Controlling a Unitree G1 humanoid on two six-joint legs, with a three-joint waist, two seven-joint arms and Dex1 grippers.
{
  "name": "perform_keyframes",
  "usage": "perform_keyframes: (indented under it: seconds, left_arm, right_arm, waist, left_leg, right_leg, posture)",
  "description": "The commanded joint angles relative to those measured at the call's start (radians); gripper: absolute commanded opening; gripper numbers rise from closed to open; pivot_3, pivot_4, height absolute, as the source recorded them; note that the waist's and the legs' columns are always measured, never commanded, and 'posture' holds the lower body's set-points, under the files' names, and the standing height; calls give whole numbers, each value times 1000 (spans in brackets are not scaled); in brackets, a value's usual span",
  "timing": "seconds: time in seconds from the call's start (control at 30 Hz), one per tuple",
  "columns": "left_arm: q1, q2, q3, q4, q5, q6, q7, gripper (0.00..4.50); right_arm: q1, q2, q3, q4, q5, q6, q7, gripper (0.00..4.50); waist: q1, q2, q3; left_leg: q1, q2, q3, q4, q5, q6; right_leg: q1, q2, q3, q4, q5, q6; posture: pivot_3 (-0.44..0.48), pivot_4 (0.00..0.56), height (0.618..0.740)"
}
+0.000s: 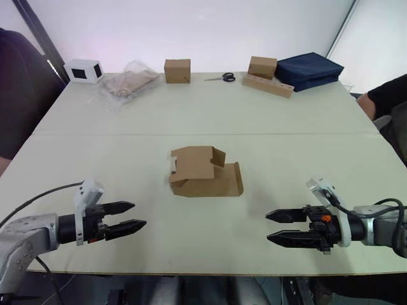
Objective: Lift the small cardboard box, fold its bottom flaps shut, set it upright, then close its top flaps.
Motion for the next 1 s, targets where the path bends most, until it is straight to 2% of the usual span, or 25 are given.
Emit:
perform_keyframes:
  seconds: [0.03, 0.13, 0.53, 0.8, 0.9, 1.0]
  left_arm:
    - [-6, 9, 18, -9, -12, 3, -1, 4496]
    - [-6, 8, 8, -15, 25, -32, 5, 4496]
    - [3, -2, 18, -25, 9, -22, 4, 4496]
    - [29, 6, 5, -48, 95, -93, 34, 4496]
    - [-1, -1, 16, 5, 103, -109, 35, 4496]
    - [-49, 51, 9, 70, 83, -37, 5, 4496]
  right_arm:
    - [-10, -3, -19, -34, 16, -2, -2, 4474]
    - [-12, 1, -11, -39, 11, -5, -7, 4474]
    - [-32, 28, 16, -45, 0, -14, -51, 4474]
    - [22, 33, 21, -43, -24, -23, -65, 4474]
    - [17, 50, 22, -25, -48, -51, -70, 4474]
    - [-19, 57, -12, -15, -35, -54, -85, 4474]
  waist:
    - [0, 0, 0]
    - [0, 0, 0]
    - [0, 0, 0]
    - [0, 0, 0]
    - [0, 0, 0]
    - [0, 0, 0]
  left_leg:
    - [0, 0, 0, 0, 0, 0]
    - [0, 0, 0, 0, 0, 0]
    - [0, 0, 0, 0, 0, 0]
    - [0, 0, 0, 0, 0, 0]
    - [0, 0, 0, 0, 0, 0]
    - [0, 0, 0, 0, 0, 0]
  right_leg:
    - [0, 0, 0, 0, 0, 0]
    - [0, 0, 0, 0, 0, 0]
    - [0, 0, 0, 0, 0, 0]
    - [0, 0, 0, 0, 0, 0]
    - [0, 0, 0, 0, 0, 0]
    - [0, 0, 0, 0, 0, 0]
  posture:
    - [0, 150, 740]
    - [0, 150, 740]
    - [0, 150, 740]
    - [0, 150, 740]
    - [0, 150, 740]
    - [0, 150, 740]
